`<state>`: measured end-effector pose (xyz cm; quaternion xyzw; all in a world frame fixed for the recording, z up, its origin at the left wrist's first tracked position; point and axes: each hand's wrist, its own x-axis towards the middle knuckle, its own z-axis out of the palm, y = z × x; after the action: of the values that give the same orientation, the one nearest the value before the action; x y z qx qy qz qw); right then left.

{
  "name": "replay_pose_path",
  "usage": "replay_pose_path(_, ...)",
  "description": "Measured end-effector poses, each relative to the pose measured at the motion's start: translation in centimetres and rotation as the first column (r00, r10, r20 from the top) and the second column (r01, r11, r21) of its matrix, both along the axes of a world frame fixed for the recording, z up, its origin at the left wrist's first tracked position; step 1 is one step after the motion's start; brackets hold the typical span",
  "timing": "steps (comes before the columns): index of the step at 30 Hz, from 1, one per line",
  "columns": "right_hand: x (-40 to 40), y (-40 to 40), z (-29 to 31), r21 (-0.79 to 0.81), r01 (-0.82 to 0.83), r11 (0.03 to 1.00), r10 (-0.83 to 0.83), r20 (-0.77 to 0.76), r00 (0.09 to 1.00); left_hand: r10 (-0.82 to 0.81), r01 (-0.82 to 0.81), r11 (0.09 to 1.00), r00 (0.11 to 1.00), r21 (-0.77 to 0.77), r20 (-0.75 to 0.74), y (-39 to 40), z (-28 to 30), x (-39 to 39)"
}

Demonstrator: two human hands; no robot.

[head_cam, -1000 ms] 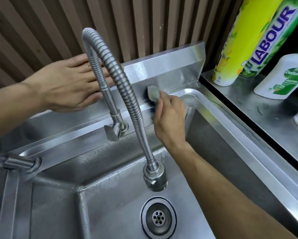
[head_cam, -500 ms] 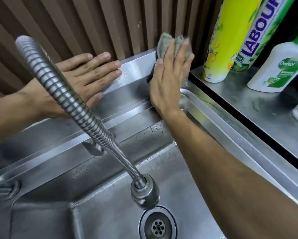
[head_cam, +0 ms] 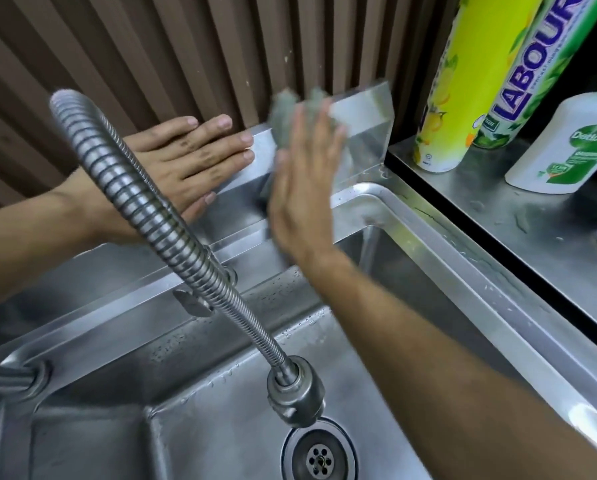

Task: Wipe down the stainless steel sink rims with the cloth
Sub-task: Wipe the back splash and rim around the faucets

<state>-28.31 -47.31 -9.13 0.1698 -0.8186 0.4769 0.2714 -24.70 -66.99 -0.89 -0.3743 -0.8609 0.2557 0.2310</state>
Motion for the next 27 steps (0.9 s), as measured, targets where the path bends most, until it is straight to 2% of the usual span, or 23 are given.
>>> replay_pose_path(2,2.8,-1.5,-0.9,0.085,-0.142,0.986,0.141,0.011,0.990,-0.008,0.008,1.000,1.000,-0.005,-0.011,-0.2,-0.1,0.0)
replay_pose_path(3,2.6,-0.9,-1.0,0.103,-0.162,0.981,0.162,0.016,0.987,-0.003,0.003,1.000,1.000,-0.018,-0.018,-0.3,-0.1,0.1)
replay_pose_path(6,-0.4,2.9,0.0,0.107,0.009,0.994,-0.007,-0.021,1.000,0.024,-0.024,0.998,1.000,-0.056,-0.008,-0.3,-0.1,0.1)
replay_pose_path(8,-0.4,4.7,1.4,0.029,0.113,0.993,-0.115,0.083,0.990,0.032,-0.032,0.998,0.999,-0.057,0.012,-0.4,-0.1,0.2)
replay_pose_path(9,0.8,4.7,1.7,0.065,0.092,0.994,-0.098,0.086,0.991,0.029,-0.029,0.998,0.999,-0.054,0.016,-0.4,-0.2,0.2)
replay_pose_path(11,4.4,3.4,0.3,0.249,-0.085,0.965,0.072,0.060,0.996,0.017,-0.017,0.998,1.000,-0.053,0.006,-0.4,-0.2,0.2)
replay_pose_path(12,6.2,2.8,-0.8,0.372,-0.189,0.909,0.165,0.095,0.982,0.014,-0.014,0.998,1.000,-0.054,0.001,-0.4,-0.1,0.1)
replay_pose_path(14,8.0,2.5,-2.5,0.548,-0.312,0.776,0.224,0.223,0.949,0.005,-0.004,0.998,1.000,-0.068,0.012,0.0,0.3,-0.3)
replay_pose_path(15,7.9,2.7,-2.9,0.581,-0.330,0.744,0.215,0.259,0.942,0.000,0.002,0.996,1.000,-0.090,0.023,0.3,0.6,-0.7)
replay_pose_path(18,6.2,3.9,-2.5,0.630,-0.301,0.716,0.154,0.278,0.948,-0.018,0.024,0.985,0.999,-0.171,0.037,1.6,1.5,-2.2)
replay_pose_path(22,3.9,6.2,-2.8,0.699,-0.138,0.701,-0.106,0.293,0.950,-0.058,0.073,0.973,0.995,-0.218,0.076,2.2,1.5,-2.8)
replay_pose_path(25,1.7,6.8,-2.7,0.753,-0.012,0.658,-0.326,0.300,0.896,-0.053,0.073,0.976,0.994,-0.207,0.100,2.3,1.3,-2.7)
replay_pose_path(27,0.4,6.0,-2.2,0.736,0.064,0.674,-0.446,0.336,0.830,-0.056,0.076,0.975,0.993,-0.208,0.103,2.3,1.2,-2.7)
